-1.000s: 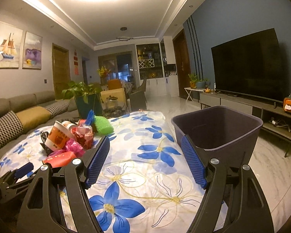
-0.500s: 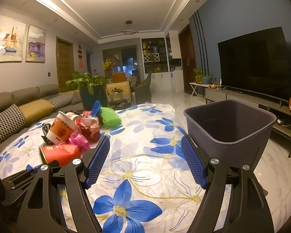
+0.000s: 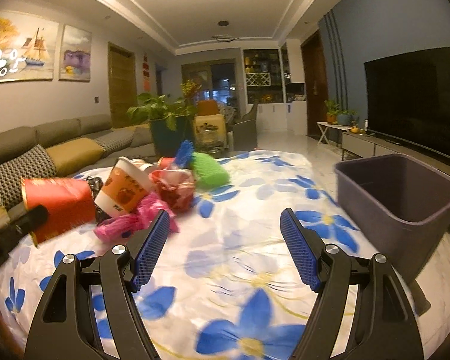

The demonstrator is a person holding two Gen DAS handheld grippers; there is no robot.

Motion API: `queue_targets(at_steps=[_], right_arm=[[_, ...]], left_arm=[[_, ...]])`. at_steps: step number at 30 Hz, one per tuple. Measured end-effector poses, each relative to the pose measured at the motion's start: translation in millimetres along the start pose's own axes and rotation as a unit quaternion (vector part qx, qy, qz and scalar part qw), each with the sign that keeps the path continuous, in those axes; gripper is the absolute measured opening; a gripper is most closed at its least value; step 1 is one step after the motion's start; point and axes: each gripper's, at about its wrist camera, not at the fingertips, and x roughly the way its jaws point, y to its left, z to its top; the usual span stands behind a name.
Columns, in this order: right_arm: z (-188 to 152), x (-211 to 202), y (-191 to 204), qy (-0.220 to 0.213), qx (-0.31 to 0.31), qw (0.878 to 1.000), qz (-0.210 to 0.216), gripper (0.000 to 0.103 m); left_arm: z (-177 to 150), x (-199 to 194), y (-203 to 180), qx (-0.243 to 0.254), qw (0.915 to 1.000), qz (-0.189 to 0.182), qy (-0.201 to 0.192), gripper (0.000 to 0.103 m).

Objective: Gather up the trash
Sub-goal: 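Grasp the red paper cup by its rim with the left tool, then grasp the pink plastic bag with the right tool while the left tool holds the red cup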

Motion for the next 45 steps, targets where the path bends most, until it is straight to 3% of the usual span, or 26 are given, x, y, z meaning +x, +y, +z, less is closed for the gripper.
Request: queue_targets(at_steps=[5,16,21,27,29,34,36,45], right_arm=[[5,27,27,0.011,-0.005,1.000,0.017,0.074],[11,86,70,0.065,-0.020,0.997,0.038,0.065],[7,102,80,0.093,-0.037,0.994,0.035,0.057],[0,120,86,0.132,-0.054,0.989,0.032,0.039],[-1,120,88,0.133,-0.058,0.989,0.036,0.030],[1,118,87,0.128,-0.057,0.989,0.042,0.020],[3,116,86,0.126,-0.053,0.990,0.045,0.006],[11,90,63,0.100,-0.038,0.994,0.036,0.006]], left_arm=[[14,-1,27,-0.012,0.9989,0.040,-0.021,0.002],[29,7,59,-0.026,0.9972,0.061,-0.035,0.002],[31,14,69,-0.036,0.9969,0.061,-0.034,0.002],[29,15,73,-0.042,0.9967,0.062,-0.032,0.002],[30,16,74,-0.044,0.9966,0.061,-0.032,0.002],[30,15,74,-0.043,0.9966,0.062,-0.032,0.002],[30,13,71,-0.041,0.9967,0.062,-0.033,0.002],[28,13,72,-0.041,0.9970,0.059,-0.030,0.002]])
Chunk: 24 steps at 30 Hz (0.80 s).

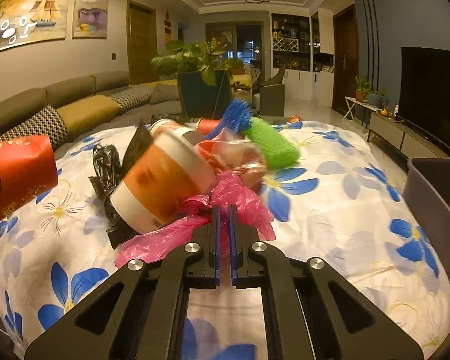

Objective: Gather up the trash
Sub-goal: 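Grasp the pink plastic bag with the right tool while the left tool holds the red cup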

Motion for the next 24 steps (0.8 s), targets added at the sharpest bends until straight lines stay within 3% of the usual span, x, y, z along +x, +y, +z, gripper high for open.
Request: queue_targets(at_steps=[9,24], right_arm=[[-1,-45,-36,-0.033,0.021,0.999,-0.014,0.006],[5,-117,-86,-0.090,0.029,0.995,-0.040,0.006]], left_arm=[[-5,-2,-17,0.003,0.9997,-0.019,0.013,0.002],[0,-13,-89,0.045,0.9963,-0.072,0.015,0.002]])
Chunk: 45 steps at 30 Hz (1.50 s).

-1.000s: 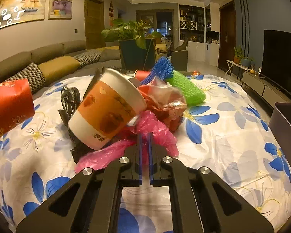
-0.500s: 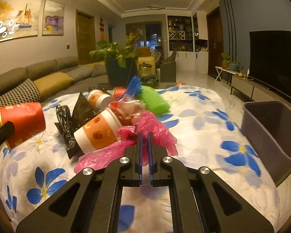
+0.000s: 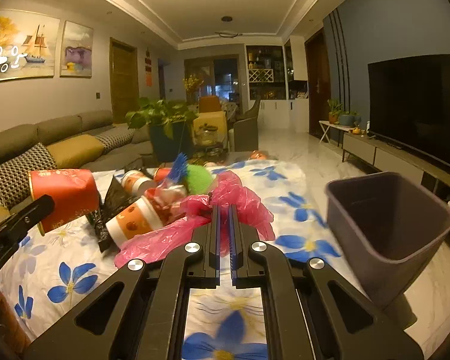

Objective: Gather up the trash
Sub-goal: 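Grasp the pink plastic bag with the right tool while the left tool holds the red cup, then carry the red cup and pink bag over the grey bin and release both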

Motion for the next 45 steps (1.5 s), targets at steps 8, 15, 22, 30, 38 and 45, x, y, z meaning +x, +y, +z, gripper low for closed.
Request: queue_targets(at_steps=[8,15,22,30,38,45], right_arm=[[12,-34,-38,-0.041,-0.004,0.998,-0.038,0.006],[21,-52,-77,-0.063,0.016,0.995,-0.070,0.006],[28,-61,-115,-0.080,0.025,0.991,-0.109,0.006],[25,-58,-162,-0.083,0.043,0.983,-0.156,0.006],[24,-45,-193,-0.088,0.059,0.979,-0.173,0.006],[20,-33,-200,-0.090,0.059,0.979,-0.171,0.006]], left_arm=[[8,11,-50,0.042,0.9985,-0.034,0.002,0.002],[10,24,-101,0.079,0.9941,-0.075,0.006,0.002],[13,44,-144,0.093,0.9889,-0.115,0.016,0.002],[16,66,-195,0.113,0.9802,-0.162,0.019,0.002],[11,102,-237,0.118,0.9718,-0.201,0.036,0.002],[1,139,-261,0.119,0.9664,-0.221,0.055,0.002]])
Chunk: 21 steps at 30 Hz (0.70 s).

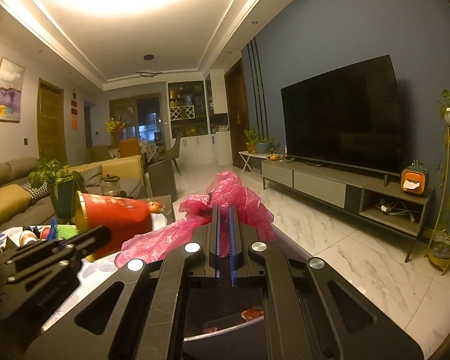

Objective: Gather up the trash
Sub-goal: 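Carry the red cup and pink bag over the grey bin and release both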

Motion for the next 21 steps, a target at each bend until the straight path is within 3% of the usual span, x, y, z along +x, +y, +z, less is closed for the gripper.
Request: queue_targets(at_steps=[10,21], right_arm=[[-5,20,-11,0.006,0.003,1.000,-0.004,0.006],[-8,32,-12,0.013,0.009,1.000,-0.002,0.006]], left_arm=[[-8,42,-6,0.000,0.9995,-0.023,0.020,0.002],[-14,62,-3,-0.006,0.9990,-0.029,0.033,0.002]])
